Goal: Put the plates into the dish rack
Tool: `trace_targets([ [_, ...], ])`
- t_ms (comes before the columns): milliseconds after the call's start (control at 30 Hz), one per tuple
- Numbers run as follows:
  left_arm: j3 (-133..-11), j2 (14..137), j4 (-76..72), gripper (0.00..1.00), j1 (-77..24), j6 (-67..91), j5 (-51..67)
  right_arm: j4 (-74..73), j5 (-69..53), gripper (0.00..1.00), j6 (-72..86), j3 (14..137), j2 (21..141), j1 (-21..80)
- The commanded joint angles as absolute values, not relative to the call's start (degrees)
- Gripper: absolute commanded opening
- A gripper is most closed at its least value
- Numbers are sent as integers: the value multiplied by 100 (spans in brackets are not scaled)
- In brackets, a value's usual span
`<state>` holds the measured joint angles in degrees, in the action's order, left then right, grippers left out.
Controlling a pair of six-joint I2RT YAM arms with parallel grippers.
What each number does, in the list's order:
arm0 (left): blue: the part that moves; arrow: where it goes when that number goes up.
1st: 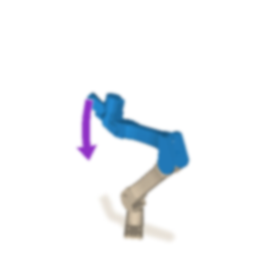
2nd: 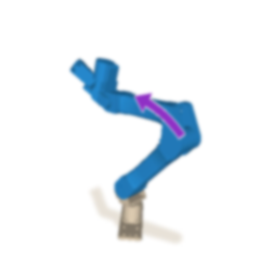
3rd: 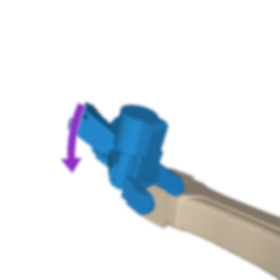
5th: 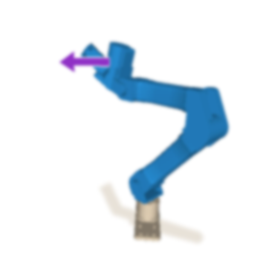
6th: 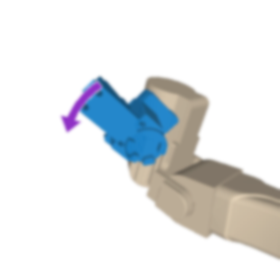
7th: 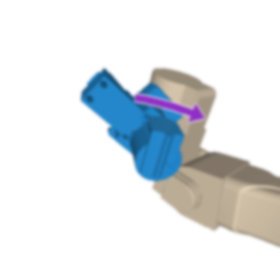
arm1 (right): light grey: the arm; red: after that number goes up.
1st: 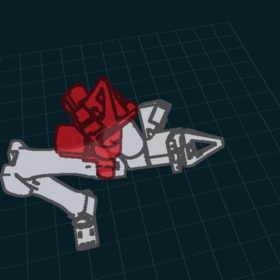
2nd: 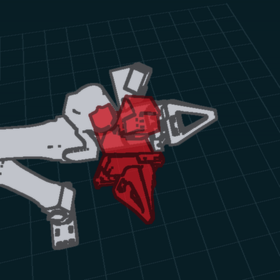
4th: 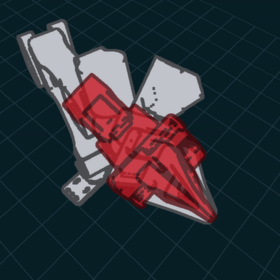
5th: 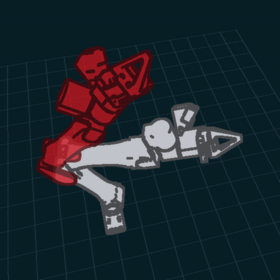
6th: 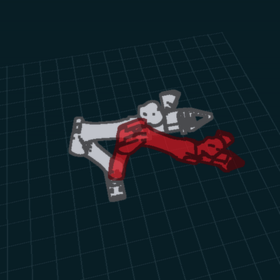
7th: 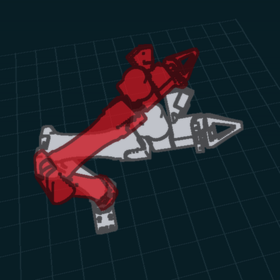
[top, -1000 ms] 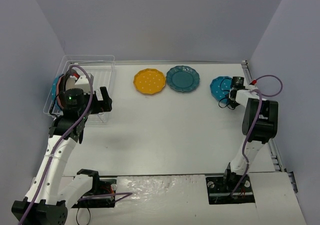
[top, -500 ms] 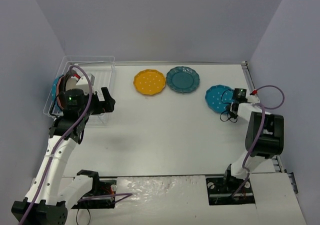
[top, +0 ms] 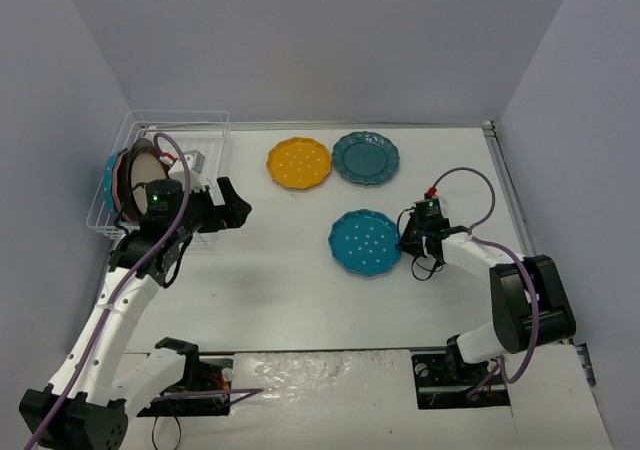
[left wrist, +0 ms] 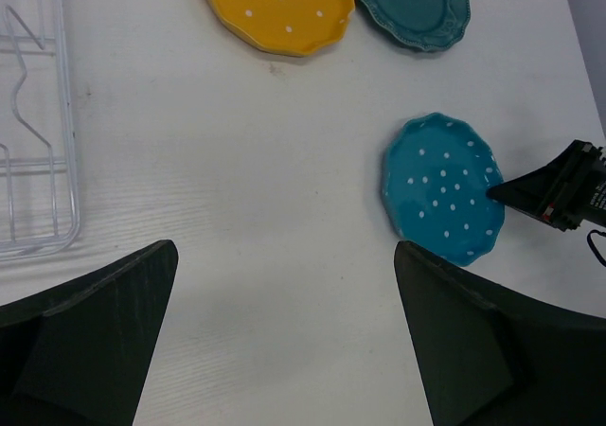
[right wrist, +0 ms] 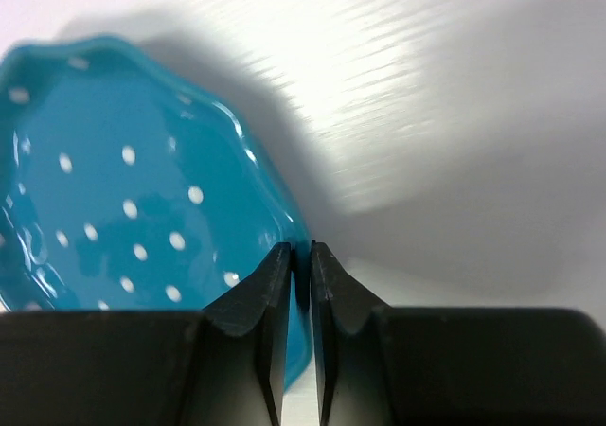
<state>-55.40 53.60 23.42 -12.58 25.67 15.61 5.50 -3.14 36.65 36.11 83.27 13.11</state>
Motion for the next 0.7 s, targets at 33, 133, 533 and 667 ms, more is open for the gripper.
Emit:
trace_targets([
  [33, -5366, 5494, 1782, 97, -1690, 3037, 1453, 992, -1027, 0, 2761, 3503, 8242, 1695],
  [133, -5218, 5637, 1607, 97, -2076, 3202, 1319, 1085, -1055, 0, 2659, 3480, 8375, 1815],
  [533, -4913, 6201, 1023, 97, -2968, 3541, 765, 838, -865, 21, 2655, 3578, 8674, 1837],
  [667, -4872, 6397, 857, 97, -3176, 3610, 714, 683, -664, 24, 2663, 3497, 8692, 1873],
])
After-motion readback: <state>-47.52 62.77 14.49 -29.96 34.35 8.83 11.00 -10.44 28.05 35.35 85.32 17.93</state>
